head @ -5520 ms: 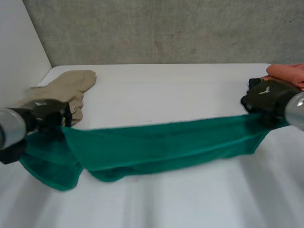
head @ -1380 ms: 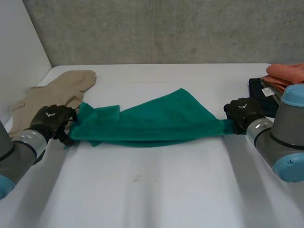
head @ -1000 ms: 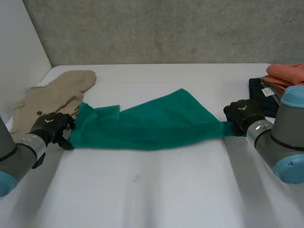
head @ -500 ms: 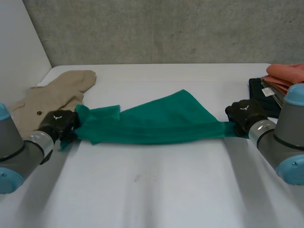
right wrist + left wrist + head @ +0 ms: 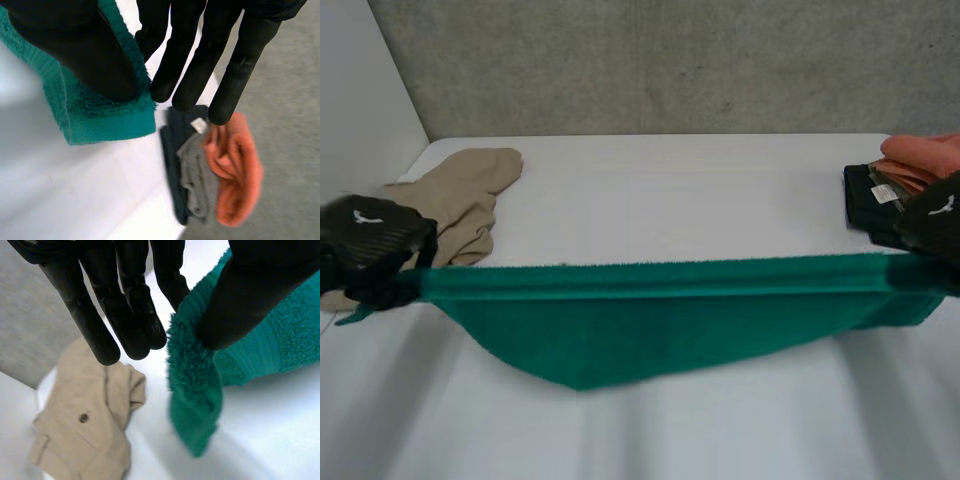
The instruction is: Fold the laundry.
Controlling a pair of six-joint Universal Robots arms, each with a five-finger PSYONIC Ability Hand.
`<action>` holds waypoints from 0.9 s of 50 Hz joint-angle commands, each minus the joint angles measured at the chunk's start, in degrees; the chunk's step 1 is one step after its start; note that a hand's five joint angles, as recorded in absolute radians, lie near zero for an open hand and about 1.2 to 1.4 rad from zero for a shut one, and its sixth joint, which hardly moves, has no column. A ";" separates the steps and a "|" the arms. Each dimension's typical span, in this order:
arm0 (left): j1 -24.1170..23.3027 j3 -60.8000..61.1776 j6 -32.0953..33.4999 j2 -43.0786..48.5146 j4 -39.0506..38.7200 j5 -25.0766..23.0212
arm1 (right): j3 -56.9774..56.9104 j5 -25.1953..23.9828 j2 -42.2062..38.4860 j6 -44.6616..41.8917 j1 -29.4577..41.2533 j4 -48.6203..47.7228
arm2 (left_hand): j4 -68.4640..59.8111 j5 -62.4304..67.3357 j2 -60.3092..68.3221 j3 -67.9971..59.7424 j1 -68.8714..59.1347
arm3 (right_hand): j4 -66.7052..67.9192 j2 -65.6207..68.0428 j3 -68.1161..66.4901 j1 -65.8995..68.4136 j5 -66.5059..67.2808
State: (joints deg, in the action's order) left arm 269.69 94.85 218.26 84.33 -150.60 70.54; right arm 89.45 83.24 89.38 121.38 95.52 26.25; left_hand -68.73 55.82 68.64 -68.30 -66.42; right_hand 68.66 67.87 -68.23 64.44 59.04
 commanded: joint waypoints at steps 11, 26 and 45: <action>-11.11 -36.35 5.00 38.26 -20.23 10.67 | -34.99 9.13 -34.27 10.96 6.51 -7.94 | -11.27 14.18 11.36 -11.70 -13.58 | 11.34 12.13 -11.77 15.56 10.96; -9.00 -43.96 -17.78 36.78 -52.01 15.07 | -38.55 3.77 -30.75 28.74 5.73 -49.04 | -11.27 14.18 11.36 -11.70 -13.58 | 11.34 12.13 -11.77 15.56 10.96; -10.49 -28.69 -14.45 44.16 -42.25 10.05 | -37.60 3.24 -45.17 23.91 7.57 -31.00 | -11.27 14.18 11.36 -11.70 -13.58 | 11.34 12.13 -11.77 15.56 10.96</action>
State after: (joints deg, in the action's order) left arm 260.05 59.17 200.89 125.63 -197.46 80.90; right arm 49.51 86.30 47.93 147.83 102.49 -8.56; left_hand -68.77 57.38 68.78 -68.32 -66.42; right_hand 68.72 67.87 -68.24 64.44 59.41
